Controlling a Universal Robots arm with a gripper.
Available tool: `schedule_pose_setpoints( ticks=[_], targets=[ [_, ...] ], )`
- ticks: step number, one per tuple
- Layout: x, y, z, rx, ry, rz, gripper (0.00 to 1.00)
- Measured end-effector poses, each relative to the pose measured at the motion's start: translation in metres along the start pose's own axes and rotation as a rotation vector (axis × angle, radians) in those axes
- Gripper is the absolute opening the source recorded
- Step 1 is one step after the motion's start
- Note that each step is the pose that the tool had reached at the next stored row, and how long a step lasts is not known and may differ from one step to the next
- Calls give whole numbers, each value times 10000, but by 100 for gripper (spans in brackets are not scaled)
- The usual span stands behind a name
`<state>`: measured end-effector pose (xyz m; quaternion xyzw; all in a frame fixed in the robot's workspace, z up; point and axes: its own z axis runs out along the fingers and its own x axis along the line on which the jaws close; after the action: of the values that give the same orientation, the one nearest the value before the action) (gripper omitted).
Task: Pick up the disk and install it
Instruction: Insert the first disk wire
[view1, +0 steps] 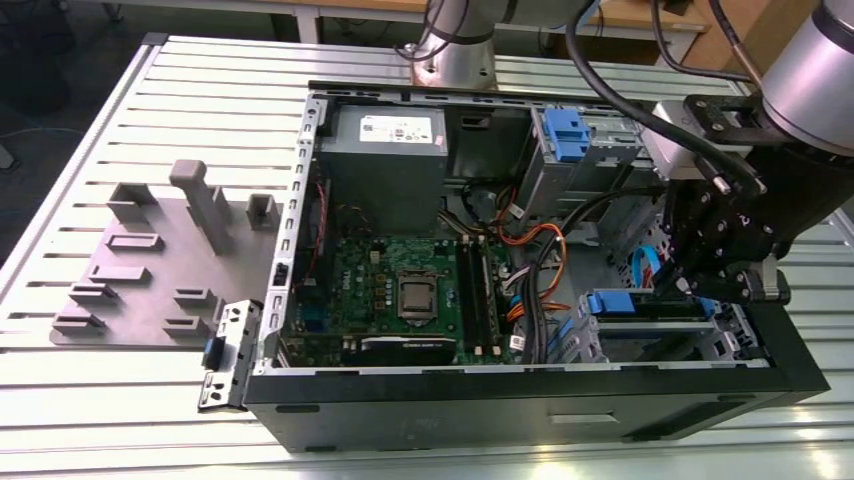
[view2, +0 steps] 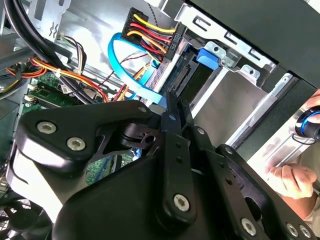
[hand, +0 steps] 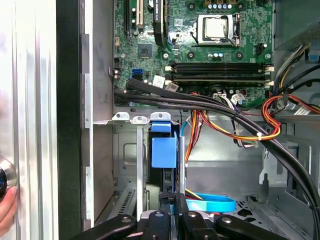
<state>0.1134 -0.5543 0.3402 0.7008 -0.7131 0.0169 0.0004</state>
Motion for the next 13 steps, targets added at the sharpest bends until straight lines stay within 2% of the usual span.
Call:
schedule_pose_setpoints(
  ticks=[13],
  targets=[
    [10,-5,21,0,3,0,16]
  ],
)
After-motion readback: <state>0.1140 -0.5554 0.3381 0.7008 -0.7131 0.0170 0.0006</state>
